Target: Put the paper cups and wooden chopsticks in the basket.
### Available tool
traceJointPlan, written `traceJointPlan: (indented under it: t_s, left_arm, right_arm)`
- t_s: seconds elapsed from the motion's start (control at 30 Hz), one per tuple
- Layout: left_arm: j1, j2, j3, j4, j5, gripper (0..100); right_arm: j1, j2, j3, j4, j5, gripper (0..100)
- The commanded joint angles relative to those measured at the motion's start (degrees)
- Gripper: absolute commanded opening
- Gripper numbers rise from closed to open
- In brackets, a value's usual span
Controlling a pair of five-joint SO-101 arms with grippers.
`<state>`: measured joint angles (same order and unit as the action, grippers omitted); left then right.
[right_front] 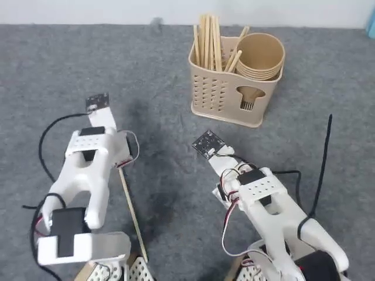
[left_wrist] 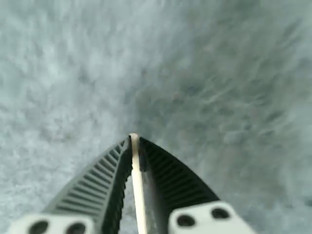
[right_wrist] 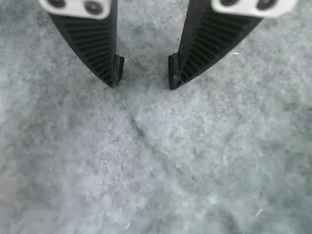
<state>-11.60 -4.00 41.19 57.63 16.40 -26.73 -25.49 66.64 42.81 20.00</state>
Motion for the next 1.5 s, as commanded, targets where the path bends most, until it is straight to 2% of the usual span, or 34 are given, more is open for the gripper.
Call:
traceJointPlan:
  t_s: [0.0, 0.2, 0.4, 0.7, 0.87, 1.0, 1.17, 1.37, 1.47]
  left_arm:
    - [0.6, -0.2, -8.7, 5.4, 0.2, 1]
    - [0.4, -0.2, -23.1, 14.4, 0.2, 1]
    - [0.6, -0.2, -36.7, 19.5, 0.2, 1]
    - [0.5, -1.1, -50.4, 20.0, 0.1, 1]
    - [0.4, -4.7, -43.8, 22.5, 0.1, 1]
    - [0.4, -5.0, -31.0, 17.8, -0.3, 5]
    - [-0.8, -5.5, -12.7, 3.5, -0.4, 17]
    - [-4.6, -4.9, 4.2, -17.4, -0.3, 11]
    - [-5.7, -4.9, 4.7, -18.5, 0.0, 10]
  right_arm:
    - [-0.5, -2.2, 0.0, 0.0, 0.7, 16.5]
    - [-0.5, -2.2, 0.0, 0.0, 0.7, 16.5]
    - [-0.4, -2.2, -0.1, -0.1, 0.7, 16.5]
    - [-0.1, -2.2, 0.0, -1.3, 0.3, 16.5]
    - [1.4, -2.2, -0.2, -1.3, 0.2, 16.5]
    - [1.4, -2.2, -0.2, -1.3, 0.2, 16.5]
    - [1.4, -2.2, -0.2, -1.3, 0.2, 16.5]
    - [1.4, -2.2, -0.2, -1.3, 0.2, 16.5]
    - [1.4, -2.2, -0.2, -1.3, 0.2, 16.5]
